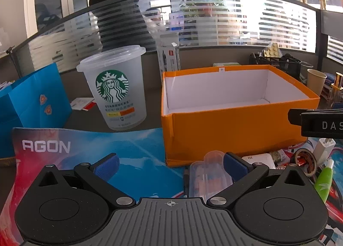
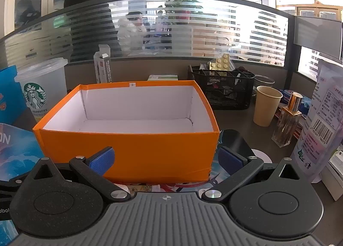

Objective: Organize rigid objects

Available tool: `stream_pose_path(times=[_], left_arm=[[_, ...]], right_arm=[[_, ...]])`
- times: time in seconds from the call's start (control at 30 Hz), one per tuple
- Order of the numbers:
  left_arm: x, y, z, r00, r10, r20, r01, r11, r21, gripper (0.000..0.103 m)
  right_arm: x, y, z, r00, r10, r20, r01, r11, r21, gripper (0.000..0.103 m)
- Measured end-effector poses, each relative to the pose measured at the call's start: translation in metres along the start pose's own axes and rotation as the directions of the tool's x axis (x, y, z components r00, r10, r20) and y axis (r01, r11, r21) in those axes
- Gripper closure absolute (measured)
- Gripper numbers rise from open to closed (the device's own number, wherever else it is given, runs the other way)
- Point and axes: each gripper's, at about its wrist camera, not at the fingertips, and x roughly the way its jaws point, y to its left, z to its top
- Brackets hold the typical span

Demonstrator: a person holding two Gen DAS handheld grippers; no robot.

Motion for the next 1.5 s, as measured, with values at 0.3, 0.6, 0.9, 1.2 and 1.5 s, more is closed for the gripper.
stream_pose_path(times=[0.3, 0.6, 0.9, 1.2, 1.5], left_arm=[[0.001, -0.001, -0.004, 1.000, -0.011, -0.008, 0.011, 1.000, 0.003, 0.000], [0.001, -0.003, -0.005, 1.000, -0.024, -0.001, 0.024, 1.000, 0.015, 0.000], [0.001, -0.003, -0.007, 1.000, -0.029, 0.003, 0.029, 0.999, 0.019, 0.000], [0.000, -0.008, -0.010, 0.999, -0.038, 0.006, 0.038, 0.999, 0.028, 0.000], [0.000, -0.009, -0.011, 0.999, -0.042, 0.006, 0.042, 0.999, 0.029, 0.000]], right_arm=[[0.002, 0.000, -0.001, 1.000, 0.024, -0.004, -0.023, 1.000, 0.008, 0.000], [0.003, 0.002, -0.002, 1.000, 0.027, -0.002, -0.027, 1.000, -0.004, 0.000], [0.004, 0.001, -0.001, 1.000, 0.007, -0.008, -0.007, 1.000, -0.005, 0.000], [0.003, 0.001, -0.001, 1.000, 0.003, -0.008, -0.003, 1.000, -0.006, 0.000], [0.005, 0.001, -0.002, 1.000, 0.003, -0.009, -0.003, 1.000, -0.006, 0.000]])
